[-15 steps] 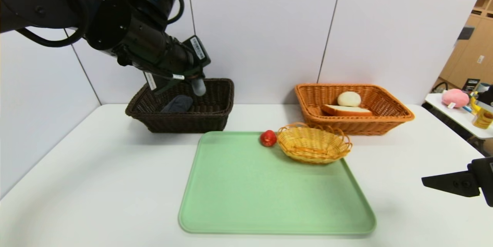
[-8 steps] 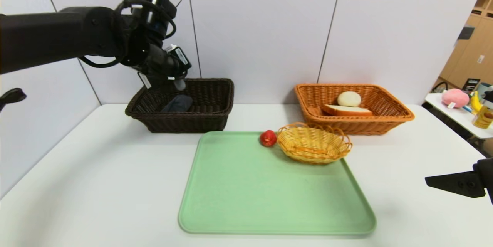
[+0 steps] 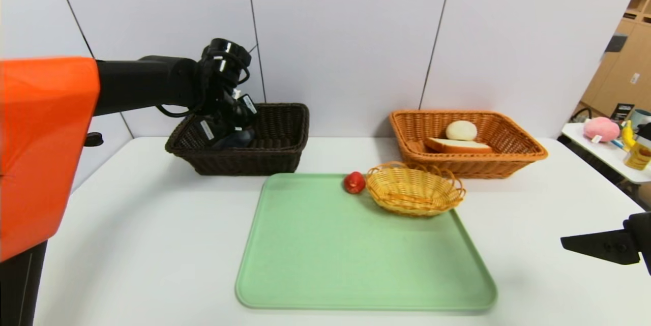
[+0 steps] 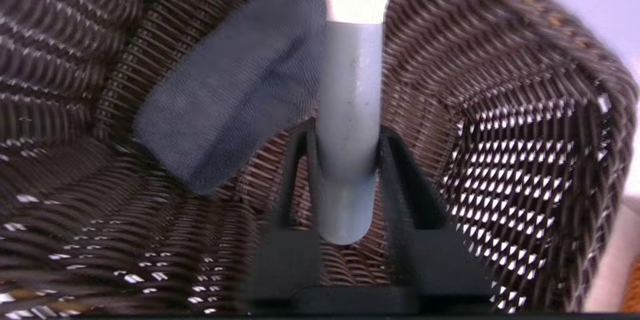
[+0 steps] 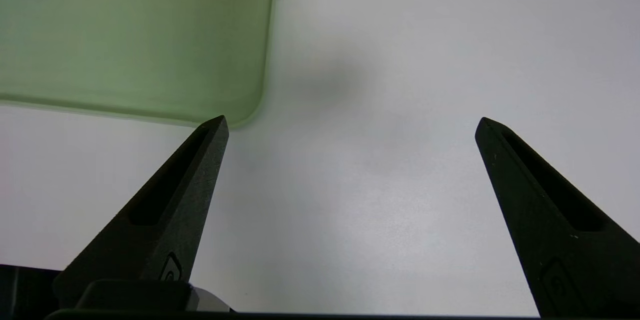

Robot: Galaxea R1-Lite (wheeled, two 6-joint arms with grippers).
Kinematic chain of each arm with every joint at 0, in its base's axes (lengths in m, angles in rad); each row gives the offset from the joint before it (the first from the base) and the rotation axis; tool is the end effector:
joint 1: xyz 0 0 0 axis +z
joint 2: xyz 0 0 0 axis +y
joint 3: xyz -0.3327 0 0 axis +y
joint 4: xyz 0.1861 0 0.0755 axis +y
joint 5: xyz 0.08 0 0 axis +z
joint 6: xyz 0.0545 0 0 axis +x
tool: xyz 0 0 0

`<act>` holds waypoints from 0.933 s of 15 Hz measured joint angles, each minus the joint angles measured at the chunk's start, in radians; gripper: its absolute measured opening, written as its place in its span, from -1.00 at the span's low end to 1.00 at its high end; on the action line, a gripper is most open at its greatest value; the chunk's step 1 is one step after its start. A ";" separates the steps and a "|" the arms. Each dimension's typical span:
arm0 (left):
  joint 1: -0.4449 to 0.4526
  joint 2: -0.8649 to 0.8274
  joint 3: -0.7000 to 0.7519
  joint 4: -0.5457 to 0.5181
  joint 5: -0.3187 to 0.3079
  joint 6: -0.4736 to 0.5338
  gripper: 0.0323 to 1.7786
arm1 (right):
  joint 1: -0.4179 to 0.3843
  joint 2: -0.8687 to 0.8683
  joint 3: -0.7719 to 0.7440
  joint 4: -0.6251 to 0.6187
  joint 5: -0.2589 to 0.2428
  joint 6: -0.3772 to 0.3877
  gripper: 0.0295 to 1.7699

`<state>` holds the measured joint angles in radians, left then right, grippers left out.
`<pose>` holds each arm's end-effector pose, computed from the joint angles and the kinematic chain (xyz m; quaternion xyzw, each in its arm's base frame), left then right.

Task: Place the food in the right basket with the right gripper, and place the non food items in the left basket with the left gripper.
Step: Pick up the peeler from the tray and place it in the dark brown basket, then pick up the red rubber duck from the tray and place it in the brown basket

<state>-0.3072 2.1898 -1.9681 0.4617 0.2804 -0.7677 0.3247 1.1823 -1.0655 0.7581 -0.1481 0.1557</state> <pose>0.4753 -0.1350 0.2201 -0.2628 0.3021 0.1084 0.9099 0.1480 0.0413 0.2584 -0.0287 0.4168 0.0476 0.9073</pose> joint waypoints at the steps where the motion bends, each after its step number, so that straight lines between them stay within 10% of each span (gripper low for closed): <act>1: 0.000 0.007 0.000 -0.002 -0.001 0.009 -0.39 | 0.000 0.001 0.000 0.000 0.000 0.000 0.93; 7: 0.003 0.001 -0.002 -0.006 0.001 0.012 0.32 | 0.000 0.003 0.009 0.000 0.001 -0.001 0.93; 14: -0.006 -0.264 0.002 -0.016 -0.048 0.132 0.67 | 0.000 0.001 0.030 -0.003 0.004 0.001 0.93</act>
<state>-0.3130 1.9262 -1.9657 0.4460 0.2328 -0.6353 0.3247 1.1830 -1.0353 0.7551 -0.1438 0.1566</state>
